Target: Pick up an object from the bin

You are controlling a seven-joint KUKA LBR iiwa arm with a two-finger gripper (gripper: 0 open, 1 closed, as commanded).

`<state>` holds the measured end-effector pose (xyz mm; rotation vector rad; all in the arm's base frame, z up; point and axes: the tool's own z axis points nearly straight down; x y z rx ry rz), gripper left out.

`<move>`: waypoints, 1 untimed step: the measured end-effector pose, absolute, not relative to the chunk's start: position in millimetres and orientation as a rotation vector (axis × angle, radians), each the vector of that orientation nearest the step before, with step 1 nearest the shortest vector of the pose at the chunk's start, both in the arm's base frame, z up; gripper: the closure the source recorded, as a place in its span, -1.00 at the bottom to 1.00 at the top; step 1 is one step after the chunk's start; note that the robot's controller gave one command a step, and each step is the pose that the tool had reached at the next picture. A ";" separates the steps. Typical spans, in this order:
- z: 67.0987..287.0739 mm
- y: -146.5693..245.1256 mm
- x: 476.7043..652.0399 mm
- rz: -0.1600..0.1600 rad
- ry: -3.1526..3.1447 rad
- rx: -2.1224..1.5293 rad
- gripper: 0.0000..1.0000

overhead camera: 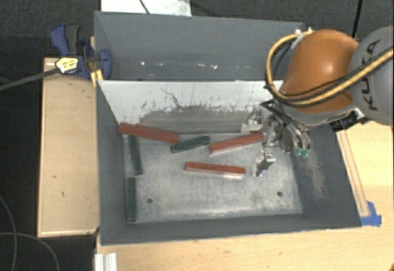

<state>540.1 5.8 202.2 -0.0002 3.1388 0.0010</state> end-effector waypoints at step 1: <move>202.2 5.8 540.1 0.001 3.139 0.000 -1.00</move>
Offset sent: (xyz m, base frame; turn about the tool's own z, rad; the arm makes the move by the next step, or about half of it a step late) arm 0.0231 0.0046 -0.1322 0.0187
